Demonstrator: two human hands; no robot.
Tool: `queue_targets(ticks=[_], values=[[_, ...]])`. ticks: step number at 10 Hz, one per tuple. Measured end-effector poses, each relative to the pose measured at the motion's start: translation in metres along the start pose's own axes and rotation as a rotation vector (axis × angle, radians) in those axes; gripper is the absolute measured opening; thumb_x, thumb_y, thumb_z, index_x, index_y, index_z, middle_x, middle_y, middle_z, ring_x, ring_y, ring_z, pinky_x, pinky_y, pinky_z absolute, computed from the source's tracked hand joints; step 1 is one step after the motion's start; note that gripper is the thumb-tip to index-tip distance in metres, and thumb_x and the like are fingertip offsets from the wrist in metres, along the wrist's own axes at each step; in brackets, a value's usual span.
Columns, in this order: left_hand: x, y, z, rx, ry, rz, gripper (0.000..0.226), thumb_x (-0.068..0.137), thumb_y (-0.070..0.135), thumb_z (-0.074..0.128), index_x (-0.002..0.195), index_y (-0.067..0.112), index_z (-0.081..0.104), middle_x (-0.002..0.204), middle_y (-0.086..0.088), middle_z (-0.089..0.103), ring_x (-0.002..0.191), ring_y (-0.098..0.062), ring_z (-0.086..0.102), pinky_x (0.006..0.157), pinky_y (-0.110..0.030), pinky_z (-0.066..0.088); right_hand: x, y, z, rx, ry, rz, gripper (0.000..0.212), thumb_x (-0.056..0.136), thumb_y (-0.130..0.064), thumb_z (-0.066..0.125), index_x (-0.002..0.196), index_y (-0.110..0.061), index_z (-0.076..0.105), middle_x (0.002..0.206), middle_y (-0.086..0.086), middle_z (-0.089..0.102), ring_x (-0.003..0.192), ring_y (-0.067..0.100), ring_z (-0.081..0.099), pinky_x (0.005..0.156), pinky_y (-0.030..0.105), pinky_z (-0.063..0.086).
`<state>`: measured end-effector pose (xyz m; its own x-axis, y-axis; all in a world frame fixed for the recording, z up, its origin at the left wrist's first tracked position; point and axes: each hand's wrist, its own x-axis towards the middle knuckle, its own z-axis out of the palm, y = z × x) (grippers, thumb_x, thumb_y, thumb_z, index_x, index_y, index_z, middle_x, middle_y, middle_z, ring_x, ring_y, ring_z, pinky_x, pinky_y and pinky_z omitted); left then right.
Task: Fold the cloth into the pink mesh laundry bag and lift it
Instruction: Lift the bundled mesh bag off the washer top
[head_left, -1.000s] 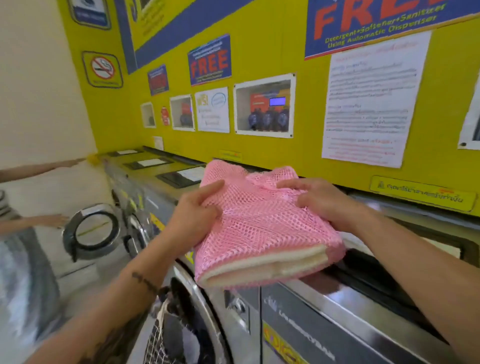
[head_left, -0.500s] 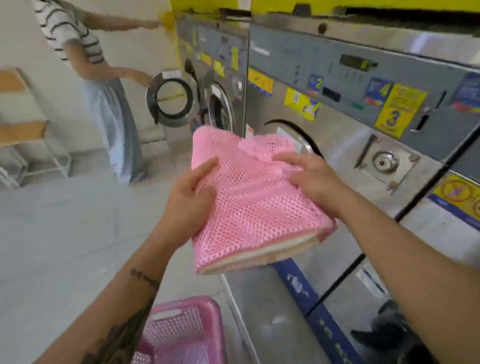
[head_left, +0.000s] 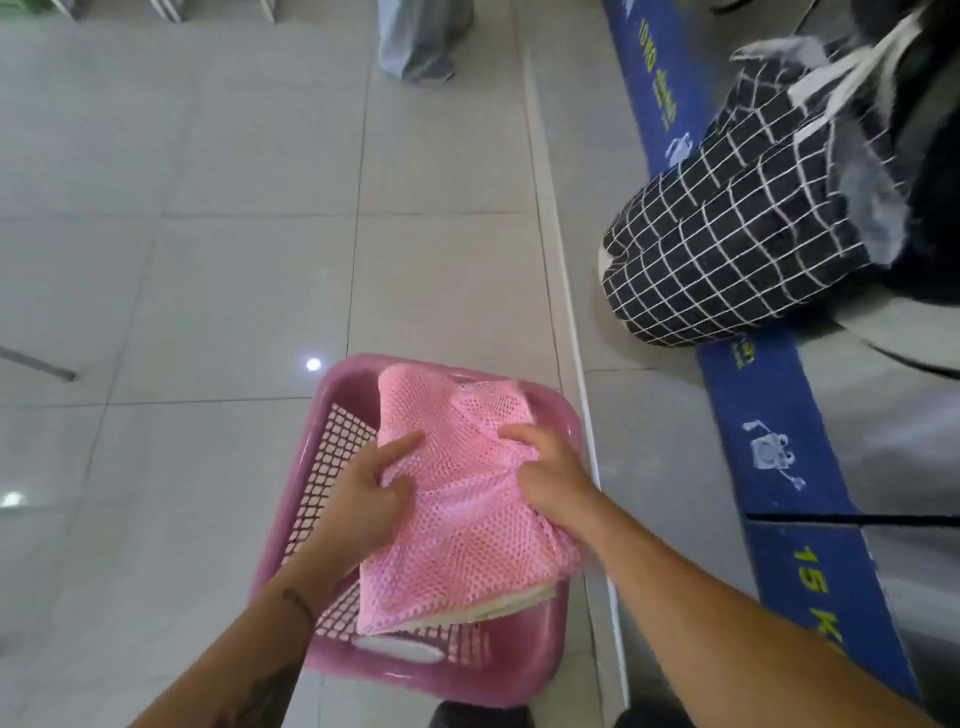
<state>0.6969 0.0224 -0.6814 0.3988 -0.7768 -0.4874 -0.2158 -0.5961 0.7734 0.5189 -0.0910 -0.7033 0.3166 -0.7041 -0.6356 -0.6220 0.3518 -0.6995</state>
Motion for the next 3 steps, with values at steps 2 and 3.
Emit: queue_targets(ticks=[2, 3], values=[[0.047, -0.101, 0.029, 0.027, -0.019, -0.091, 0.048, 0.091, 0.001, 0.054, 0.132, 0.027, 0.059, 0.145, 0.002, 0.046, 0.071, 0.005, 0.05, 0.049, 0.001, 0.041, 0.062, 0.064, 0.063, -0.196, -0.115, -0.031, 0.071, 0.079, 0.019, 0.042, 0.139, -0.018, 0.054, 0.158, 0.009, 0.027, 0.102, 0.014, 0.058, 0.053, 0.014, 0.049], [0.064, -0.125, 0.036, 0.06, -0.03, -0.11, 0.047, 0.091, 0.004, 0.055, 0.131, 0.027, 0.059, 0.149, -0.002, 0.044, 0.092, -0.002, 0.057, 0.053, -0.001, 0.045, 0.085, 0.079, 0.075, -0.263, -0.161, -0.003, 0.074, 0.079, 0.015, 0.043, 0.141, -0.024, 0.051, 0.161, 0.008, 0.017, 0.117, 0.024, 0.055, 0.051, 0.016, 0.047]])
